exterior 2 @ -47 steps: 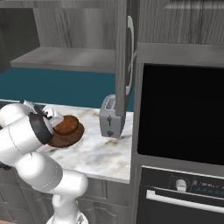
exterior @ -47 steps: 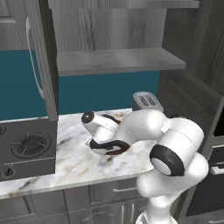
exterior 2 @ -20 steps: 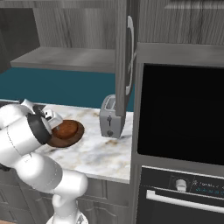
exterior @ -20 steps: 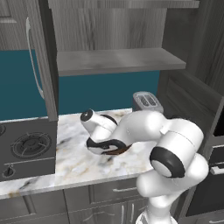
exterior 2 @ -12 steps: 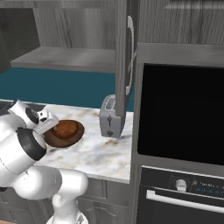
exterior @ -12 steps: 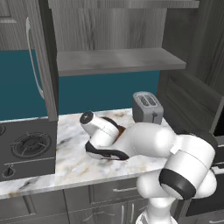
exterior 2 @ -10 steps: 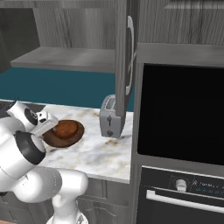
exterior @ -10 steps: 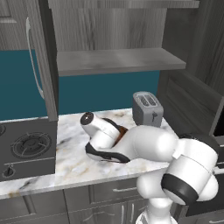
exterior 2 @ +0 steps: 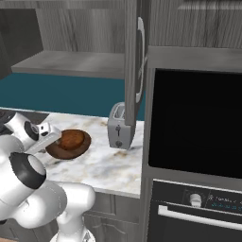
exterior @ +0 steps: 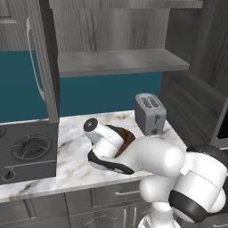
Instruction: Pick up the bowls on the counter and stack them on top of one another in the open cabinet. Place the smaller bowl on top of the larger bowl.
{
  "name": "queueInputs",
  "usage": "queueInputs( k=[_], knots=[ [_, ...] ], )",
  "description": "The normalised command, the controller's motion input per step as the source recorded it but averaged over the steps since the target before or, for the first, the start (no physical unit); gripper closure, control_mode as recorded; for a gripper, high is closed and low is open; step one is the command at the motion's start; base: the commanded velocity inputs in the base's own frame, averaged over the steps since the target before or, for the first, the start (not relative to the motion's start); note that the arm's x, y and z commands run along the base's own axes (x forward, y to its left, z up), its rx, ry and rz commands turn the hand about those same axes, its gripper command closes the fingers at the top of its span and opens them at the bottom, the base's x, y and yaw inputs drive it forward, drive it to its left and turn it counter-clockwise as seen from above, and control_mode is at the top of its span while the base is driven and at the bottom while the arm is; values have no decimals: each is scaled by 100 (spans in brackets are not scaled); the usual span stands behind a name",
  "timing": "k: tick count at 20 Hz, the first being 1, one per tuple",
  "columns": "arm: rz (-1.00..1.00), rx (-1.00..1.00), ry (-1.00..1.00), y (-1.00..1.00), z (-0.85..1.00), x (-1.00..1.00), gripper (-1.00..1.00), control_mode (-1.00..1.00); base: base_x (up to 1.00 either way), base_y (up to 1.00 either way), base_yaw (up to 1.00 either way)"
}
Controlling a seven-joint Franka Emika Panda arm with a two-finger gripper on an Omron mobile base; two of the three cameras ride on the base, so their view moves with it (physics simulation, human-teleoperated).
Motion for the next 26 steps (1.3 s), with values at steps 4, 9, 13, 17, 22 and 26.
queueInputs(
  k=[4, 9, 13, 17, 22, 26],
  knots=[
    [0, 0, 0, 19, -1, 0, -100, -100, 0, 0, 0],
    [0, 0, 0, 17, -5, 0, -100, -100, 0, 0, 0],
    [0, 0, 0, 10, -7, 0, -100, -100, 0, 0, 0],
    [0, 0, 0, 6, -8, 0, -100, -100, 0, 0, 0],
    [0, 0, 0, 3, -10, 0, -100, -100, 0, 0, 0],
    [0, 0, 0, 0, -10, 4, -100, -100, 0, 0, 0]
  ],
)
